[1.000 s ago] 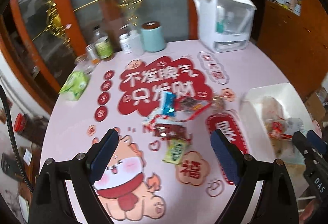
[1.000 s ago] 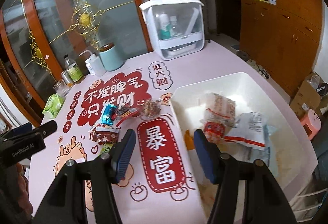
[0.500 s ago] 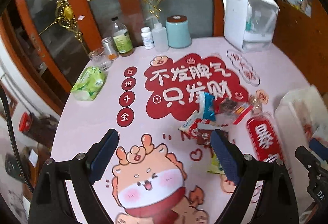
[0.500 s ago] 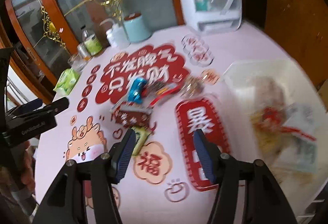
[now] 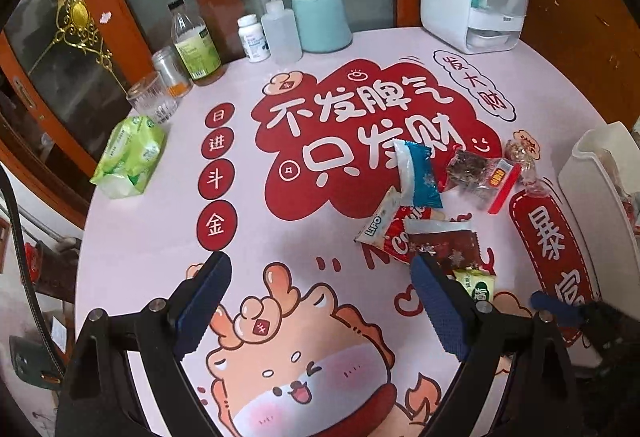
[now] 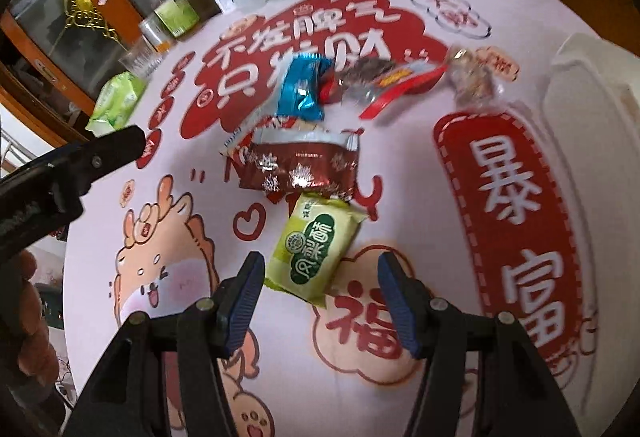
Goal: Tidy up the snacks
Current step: 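Grasp the brown chocolate pack with the left tool while the right grasps the green pack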
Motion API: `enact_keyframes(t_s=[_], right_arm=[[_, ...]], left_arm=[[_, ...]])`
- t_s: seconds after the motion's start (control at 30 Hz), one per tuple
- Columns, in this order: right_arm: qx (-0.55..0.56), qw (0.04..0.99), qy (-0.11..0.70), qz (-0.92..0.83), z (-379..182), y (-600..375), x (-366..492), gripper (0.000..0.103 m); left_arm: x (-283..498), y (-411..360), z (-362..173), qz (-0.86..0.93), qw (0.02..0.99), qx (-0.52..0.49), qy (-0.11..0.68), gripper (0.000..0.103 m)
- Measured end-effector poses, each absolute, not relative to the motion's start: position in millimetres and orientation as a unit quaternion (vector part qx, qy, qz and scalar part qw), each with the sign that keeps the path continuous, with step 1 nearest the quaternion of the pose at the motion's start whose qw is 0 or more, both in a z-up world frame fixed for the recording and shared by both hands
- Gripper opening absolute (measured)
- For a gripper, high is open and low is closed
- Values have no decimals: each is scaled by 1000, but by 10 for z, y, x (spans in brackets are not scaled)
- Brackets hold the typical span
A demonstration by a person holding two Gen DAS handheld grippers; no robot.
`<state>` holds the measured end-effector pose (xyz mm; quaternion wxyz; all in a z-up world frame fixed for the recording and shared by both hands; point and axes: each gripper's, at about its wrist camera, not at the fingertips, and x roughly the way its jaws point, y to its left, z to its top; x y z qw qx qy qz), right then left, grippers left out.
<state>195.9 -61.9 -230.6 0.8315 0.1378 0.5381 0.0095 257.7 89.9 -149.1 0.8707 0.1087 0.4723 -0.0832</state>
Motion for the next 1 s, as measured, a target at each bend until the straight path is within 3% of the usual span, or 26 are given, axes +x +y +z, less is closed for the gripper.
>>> enact_keyframes(t_s=[0.27,0.3,0.37,1.0], right_arm=[[84,838,539,-5,-2411,-447,2069,58],[82,841,534,-4,-2406,-461,2052,50],[85,843,532,-1,-2410,-538,2022,44],[112,836,536,-30,-2412,-1176,1655,44]], left_arm=[[2776,917,-1747,-91,861,98,491,91],[2791,916,-1765,-92,860,95,493,91],[2830,898,-1804,-95,858,88,498,91],[2953,27,-2174,-146,823,68,545,91]])
